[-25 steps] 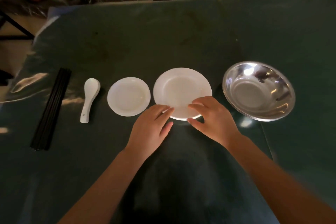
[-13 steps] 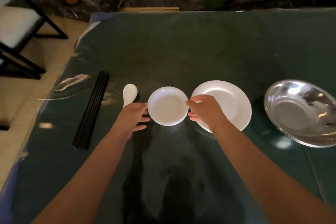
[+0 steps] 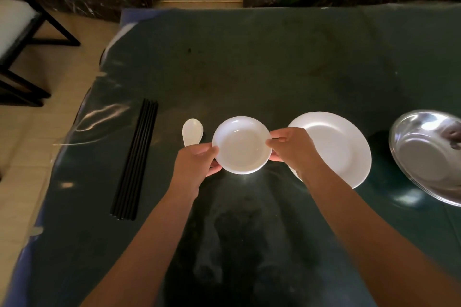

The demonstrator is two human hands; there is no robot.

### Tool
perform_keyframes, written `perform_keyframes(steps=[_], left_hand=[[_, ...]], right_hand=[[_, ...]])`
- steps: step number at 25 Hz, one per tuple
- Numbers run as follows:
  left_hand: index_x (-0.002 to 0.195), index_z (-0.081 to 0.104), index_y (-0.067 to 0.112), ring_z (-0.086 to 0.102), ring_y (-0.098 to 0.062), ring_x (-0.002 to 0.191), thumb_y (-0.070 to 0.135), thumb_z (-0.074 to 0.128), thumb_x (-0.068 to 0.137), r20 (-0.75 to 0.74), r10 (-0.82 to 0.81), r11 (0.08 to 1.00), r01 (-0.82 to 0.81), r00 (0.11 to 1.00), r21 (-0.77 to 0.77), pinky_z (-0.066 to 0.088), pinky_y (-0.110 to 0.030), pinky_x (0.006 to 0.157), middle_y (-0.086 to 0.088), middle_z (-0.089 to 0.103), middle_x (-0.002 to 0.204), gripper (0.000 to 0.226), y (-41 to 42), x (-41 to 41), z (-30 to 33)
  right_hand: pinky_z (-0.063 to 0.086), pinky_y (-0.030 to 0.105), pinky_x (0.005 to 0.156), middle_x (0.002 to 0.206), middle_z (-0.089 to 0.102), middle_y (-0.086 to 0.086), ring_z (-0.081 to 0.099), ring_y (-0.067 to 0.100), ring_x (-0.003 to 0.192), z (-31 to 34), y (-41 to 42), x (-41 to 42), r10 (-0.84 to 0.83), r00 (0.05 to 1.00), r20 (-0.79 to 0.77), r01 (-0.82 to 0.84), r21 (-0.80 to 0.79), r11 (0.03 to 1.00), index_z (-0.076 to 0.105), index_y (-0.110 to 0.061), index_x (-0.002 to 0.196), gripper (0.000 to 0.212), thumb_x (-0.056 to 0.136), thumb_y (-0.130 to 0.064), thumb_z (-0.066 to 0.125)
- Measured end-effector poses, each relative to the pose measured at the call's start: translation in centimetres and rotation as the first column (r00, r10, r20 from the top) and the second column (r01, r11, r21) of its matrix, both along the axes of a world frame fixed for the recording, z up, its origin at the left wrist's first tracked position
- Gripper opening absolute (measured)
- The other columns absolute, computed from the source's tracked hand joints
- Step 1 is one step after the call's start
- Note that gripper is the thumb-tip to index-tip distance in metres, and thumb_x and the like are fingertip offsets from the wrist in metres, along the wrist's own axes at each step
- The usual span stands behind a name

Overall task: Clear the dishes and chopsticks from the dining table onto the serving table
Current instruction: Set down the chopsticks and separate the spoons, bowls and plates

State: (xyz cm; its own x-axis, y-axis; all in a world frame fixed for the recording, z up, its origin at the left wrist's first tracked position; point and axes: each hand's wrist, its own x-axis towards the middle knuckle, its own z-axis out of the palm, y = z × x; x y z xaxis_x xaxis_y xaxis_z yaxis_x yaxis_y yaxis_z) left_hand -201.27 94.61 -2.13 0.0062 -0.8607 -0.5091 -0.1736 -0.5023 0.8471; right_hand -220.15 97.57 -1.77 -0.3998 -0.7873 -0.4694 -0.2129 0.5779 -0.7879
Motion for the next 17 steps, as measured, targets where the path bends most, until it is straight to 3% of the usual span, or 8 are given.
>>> perform_keyframes(steps=[6,7,9,10,12,14,17], left_hand=[[0.086,0.070,0.015,0.069,-0.013,0.072,0.013,0.059,0.085,-0.019,-0.031,0.999,0.031,0.999,0.019,0.056,-0.017,0.055,0.001,0.069,0.075,0.011,-0.7,0.9,-0.7],[0.093,0.069,0.012,0.069,-0.011,0.071,0.016,0.058,0.086,-0.004,-0.051,0.999,0.051,0.999,0.000,0.055,-0.016,0.055,0.001,0.069,0.077,0.013,-0.6,1.2,-0.7],[0.106,0.063,0.018,0.068,-0.007,0.072,0.023,0.060,0.085,0.177,-0.099,0.979,0.128,0.979,-0.157,0.053,-0.016,0.059,0.008,0.067,0.086,0.021,0.3,2.7,-0.6],[0.110,0.060,0.021,0.066,-0.006,0.077,0.025,0.063,0.084,0.337,-0.099,0.935,0.204,0.936,-0.291,0.052,-0.017,0.063,0.009,0.065,0.093,0.027,0.9,3.9,-0.6],[0.116,0.057,0.021,0.059,-0.008,0.092,0.021,0.070,0.078,0.631,-0.083,0.737,0.474,0.771,-0.482,0.050,-0.021,0.071,0.006,0.059,0.108,0.040,2.6,6.4,-1.1],[0.116,0.060,0.015,0.059,-0.018,0.102,0.016,0.078,0.070,0.792,-0.111,0.546,0.703,0.600,-0.456,0.052,-0.024,0.072,-0.003,0.060,0.116,0.049,3.7,8.3,-2.3],[0.112,0.065,0.009,0.062,-0.025,0.105,0.011,0.082,0.065,0.853,-0.159,0.444,0.808,0.497,-0.388,0.054,-0.030,0.078,-0.011,0.062,0.118,0.050,3.6,9.6,-3.9]], right_hand=[[0.057,0.039,0.085,0.097,0.072,0.009,0.071,0.021,0.081,0.1,-0.4,0.5,-0.005,0.998,0.062,0.001,0.050,0.999,0.067,-0.009,0.106,0.025,0.082,-0.012,0.062],[0.057,0.038,0.086,0.093,0.072,0.009,0.070,0.022,0.081,0.5,-0.5,0.5,0.022,1.000,0.007,-0.022,0.046,0.999,0.067,-0.010,0.103,0.023,0.082,-0.015,0.063],[0.052,0.033,0.087,0.092,0.073,0.007,0.068,0.023,0.086,1.4,-1.2,0.3,0.086,0.952,-0.295,-0.093,-0.008,0.996,0.067,-0.014,0.101,0.023,0.081,-0.024,0.065],[0.048,0.028,0.084,0.094,0.073,0.005,0.067,0.022,0.088,2.1,-2.0,0.4,0.077,0.896,-0.438,-0.116,-0.064,0.991,0.068,-0.016,0.102,0.024,0.081,-0.028,0.066],[0.043,0.021,0.077,0.096,0.072,0.001,0.065,0.015,0.083,3.2,-4.3,1.3,0.103,0.855,-0.509,-0.222,-0.180,0.958,0.068,-0.020,0.103,0.025,0.079,-0.028,0.067],[0.044,0.021,0.077,0.102,0.070,0.001,0.062,0.011,0.080,3.3,-7.2,3.2,0.312,0.809,-0.497,-0.442,-0.166,0.881,0.067,-0.022,0.107,0.028,0.079,-0.026,0.068],[0.044,0.025,0.081,0.115,0.065,0.004,0.059,0.011,0.089,2.3,-11.1,6.7,0.598,0.615,-0.513,-0.696,0.001,0.718,0.061,-0.022,0.118,0.037,0.081,-0.022,0.067]])
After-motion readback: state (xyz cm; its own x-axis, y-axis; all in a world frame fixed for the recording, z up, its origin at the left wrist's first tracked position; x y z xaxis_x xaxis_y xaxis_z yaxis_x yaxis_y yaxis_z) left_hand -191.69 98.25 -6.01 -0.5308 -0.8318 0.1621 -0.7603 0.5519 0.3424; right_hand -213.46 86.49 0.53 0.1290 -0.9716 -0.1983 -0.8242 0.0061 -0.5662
